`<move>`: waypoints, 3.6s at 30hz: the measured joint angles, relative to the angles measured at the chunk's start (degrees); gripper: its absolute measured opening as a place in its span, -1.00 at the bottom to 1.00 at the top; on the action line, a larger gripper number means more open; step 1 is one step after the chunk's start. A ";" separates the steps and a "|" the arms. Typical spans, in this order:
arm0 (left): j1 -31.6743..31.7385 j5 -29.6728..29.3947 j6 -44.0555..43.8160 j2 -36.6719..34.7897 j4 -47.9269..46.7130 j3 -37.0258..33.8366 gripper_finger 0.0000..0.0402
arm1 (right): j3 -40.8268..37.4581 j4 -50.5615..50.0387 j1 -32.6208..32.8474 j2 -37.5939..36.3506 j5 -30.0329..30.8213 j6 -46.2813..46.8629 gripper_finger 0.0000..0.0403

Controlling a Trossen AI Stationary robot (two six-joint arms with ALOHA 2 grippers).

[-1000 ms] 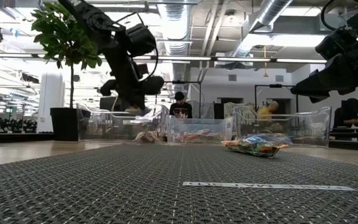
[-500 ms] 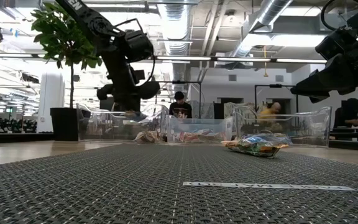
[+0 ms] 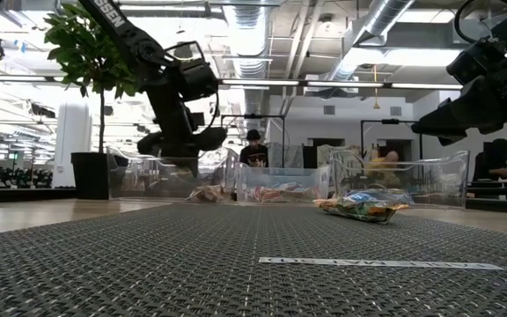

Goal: Pick and place Granola Bars by type
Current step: Put the bottom left orange granola bar into the left transparent bin, then put the bottom orange granola bar into the left transparent bin

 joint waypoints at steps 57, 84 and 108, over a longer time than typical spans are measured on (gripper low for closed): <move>-7.64 -8.89 5.58 -8.49 2.90 -0.04 -0.37 | -0.01 0.00 0.00 0.02 0.01 0.00 -0.49; -34.73 -0.10 66.96 -15.05 -2.67 -0.04 -0.37 | 0.00 0.00 -0.02 0.02 0.00 0.00 -0.49; -41.02 0.58 91.63 0.30 -13.06 15.46 -0.37 | -0.01 0.00 -0.01 0.02 0.00 0.00 -0.49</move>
